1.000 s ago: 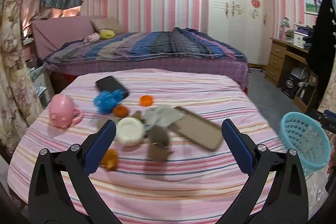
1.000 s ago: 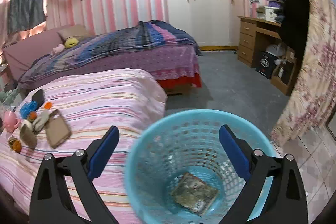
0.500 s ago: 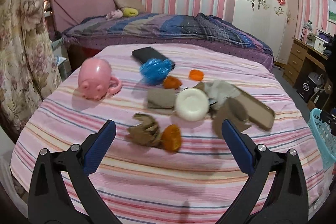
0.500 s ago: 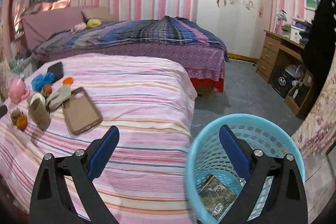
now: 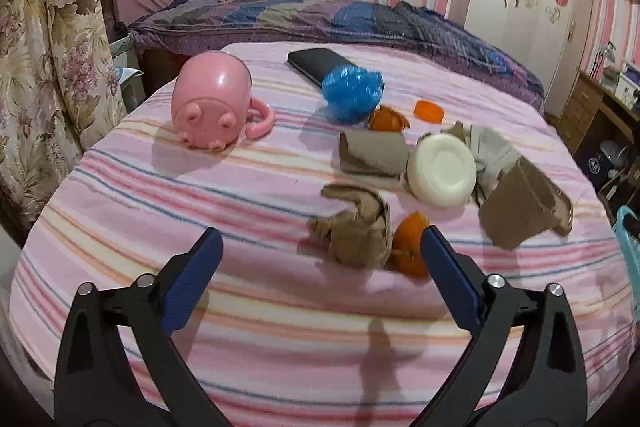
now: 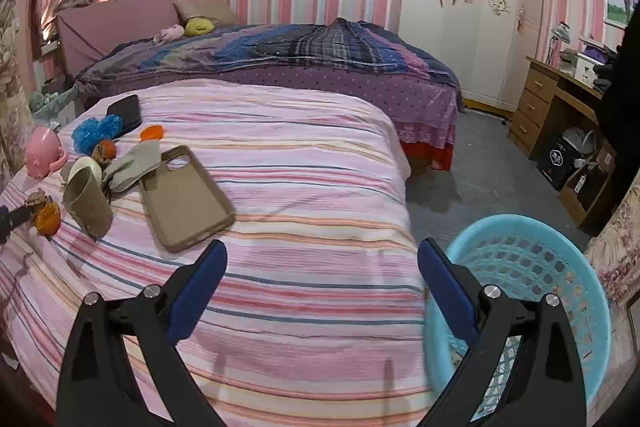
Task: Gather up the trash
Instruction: 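Move both tools back over the bed toward the remaining trash, then grasp the brown crumpled cloth with the left tool while the right tool grasps the brown paper cup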
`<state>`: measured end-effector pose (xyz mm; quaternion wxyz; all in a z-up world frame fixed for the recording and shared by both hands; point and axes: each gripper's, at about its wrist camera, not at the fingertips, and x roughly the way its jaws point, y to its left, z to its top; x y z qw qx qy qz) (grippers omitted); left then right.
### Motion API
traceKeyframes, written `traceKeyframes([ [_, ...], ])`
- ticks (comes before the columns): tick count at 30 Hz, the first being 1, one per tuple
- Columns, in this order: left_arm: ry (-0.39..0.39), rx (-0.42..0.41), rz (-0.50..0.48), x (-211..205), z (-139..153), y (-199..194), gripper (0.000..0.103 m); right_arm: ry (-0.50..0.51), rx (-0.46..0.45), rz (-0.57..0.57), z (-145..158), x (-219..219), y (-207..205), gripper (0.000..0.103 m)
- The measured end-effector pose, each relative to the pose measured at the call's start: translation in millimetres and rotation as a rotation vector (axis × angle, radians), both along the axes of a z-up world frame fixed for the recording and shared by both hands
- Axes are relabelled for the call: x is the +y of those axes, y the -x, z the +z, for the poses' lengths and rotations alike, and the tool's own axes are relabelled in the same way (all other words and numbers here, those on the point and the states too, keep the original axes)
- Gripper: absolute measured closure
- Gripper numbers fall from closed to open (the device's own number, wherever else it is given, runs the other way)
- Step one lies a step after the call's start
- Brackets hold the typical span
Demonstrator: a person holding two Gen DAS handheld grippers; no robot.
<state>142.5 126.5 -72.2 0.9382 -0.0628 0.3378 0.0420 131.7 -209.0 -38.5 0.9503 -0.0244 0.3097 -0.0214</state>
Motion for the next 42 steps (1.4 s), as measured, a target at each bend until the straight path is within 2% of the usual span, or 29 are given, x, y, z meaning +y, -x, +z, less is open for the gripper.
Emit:
traceKeyframes([
  [1, 0.006, 0.002, -0.009, 0, 0, -3, 0.015, 0.001, 0.002, 0.006, -1, 3, -1, 0.009],
  [2, 0.009, 0.007, -0.019, -1, -2, -6, 0.021, 0.004, 0.006, 0.015, -3, 8, -2, 0.009],
  [3, 0.004, 0.020, -0.030, -3, -5, -11, 0.031, 0.005, 0.007, 0.018, -3, 10, -3, 0.009],
  [4, -0.002, 0.032, -0.039, -5, -7, -13, 0.037, 0.008, 0.010, 0.026, -4, 15, -4, 0.009],
  [6, -0.002, 0.053, -0.085, -9, -11, -19, 0.057, 0.013, 0.014, 0.040, -6, 25, -6, 0.009],
  [12, -0.044, 0.000, -0.105, -14, 1, -8, 0.058, 0.023, 0.014, 0.087, -8, 52, -9, 0.009],
  [20, -0.066, -0.030, -0.013, 17, 10, 0, 0.058, -0.007, 0.025, 0.207, -10, 104, -7, 0.009],
  [24, -0.053, -0.042, 0.025, 36, 12, 4, 0.058, -0.024, 0.038, 0.251, -14, 123, -7, 0.009],
  [33, -0.077, -0.029, 0.096, 72, 11, 1, 0.058, -0.002, 0.056, 0.282, -22, 168, -20, 0.009],
  [38, -0.035, -0.027, 0.123, 86, 11, 0, 0.058, 0.009, 0.080, 0.295, -23, 184, -34, 0.011],
  [42, -0.032, -0.036, 0.116, 82, 13, -1, 0.058, 0.007, 0.100, 0.312, -23, 191, -44, 0.034],
])
